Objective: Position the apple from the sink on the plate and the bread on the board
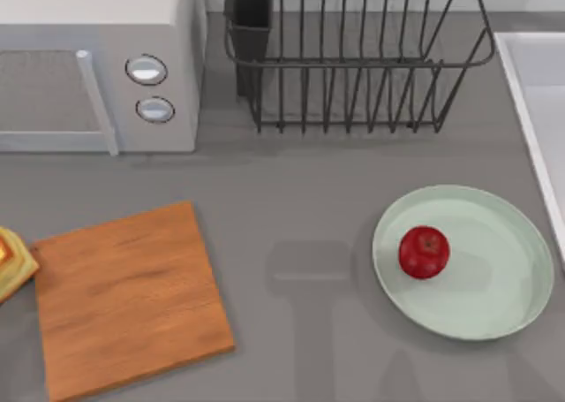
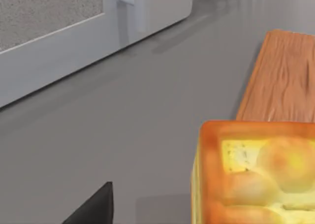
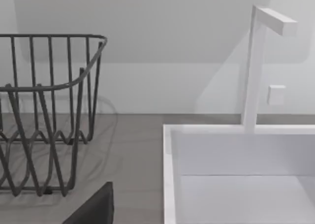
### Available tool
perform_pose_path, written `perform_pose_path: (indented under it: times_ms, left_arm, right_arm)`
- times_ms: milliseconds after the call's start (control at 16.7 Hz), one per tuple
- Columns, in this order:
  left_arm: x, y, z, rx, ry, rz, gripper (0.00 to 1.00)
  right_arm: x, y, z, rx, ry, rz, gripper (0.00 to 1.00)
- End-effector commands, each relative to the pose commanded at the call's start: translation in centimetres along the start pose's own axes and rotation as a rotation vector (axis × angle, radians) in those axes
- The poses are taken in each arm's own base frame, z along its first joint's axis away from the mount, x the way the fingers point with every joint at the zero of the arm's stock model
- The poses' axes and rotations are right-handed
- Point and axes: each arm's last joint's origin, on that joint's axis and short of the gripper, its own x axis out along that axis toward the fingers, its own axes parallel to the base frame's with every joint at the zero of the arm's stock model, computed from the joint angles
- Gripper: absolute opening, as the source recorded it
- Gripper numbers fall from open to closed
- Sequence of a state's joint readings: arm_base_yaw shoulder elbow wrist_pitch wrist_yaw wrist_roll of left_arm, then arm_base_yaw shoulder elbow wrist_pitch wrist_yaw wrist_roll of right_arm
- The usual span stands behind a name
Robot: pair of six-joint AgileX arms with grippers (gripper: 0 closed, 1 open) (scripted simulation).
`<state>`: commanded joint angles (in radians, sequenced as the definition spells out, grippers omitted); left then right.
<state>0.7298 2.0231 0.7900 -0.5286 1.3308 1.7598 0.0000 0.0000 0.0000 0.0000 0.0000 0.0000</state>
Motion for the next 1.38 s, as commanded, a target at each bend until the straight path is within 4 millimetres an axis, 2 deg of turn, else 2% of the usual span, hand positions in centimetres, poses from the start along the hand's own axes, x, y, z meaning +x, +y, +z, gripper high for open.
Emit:
perform_pose_path:
  times_ms: [600, 1140, 1380]
  left_arm:
    - [3.6, -0.4, -1.1, 0.002, -0.002, -0.004, 1.00]
    - [4.2, -0.8, -1.9, 0.000, -0.002, -0.001, 1.00]
    - [4.2, -0.8, -1.9, 0.000, -0.002, -0.001, 0.70]
  right_arm:
    - [0.0, 0.0, 0.0, 0.000, 0.000, 0.000, 1.00]
    - [0.0, 0.0, 0.0, 0.000, 0.000, 0.000, 1.00]
    - [0.0, 0.0, 0.0, 0.000, 0.000, 0.000, 1.00]
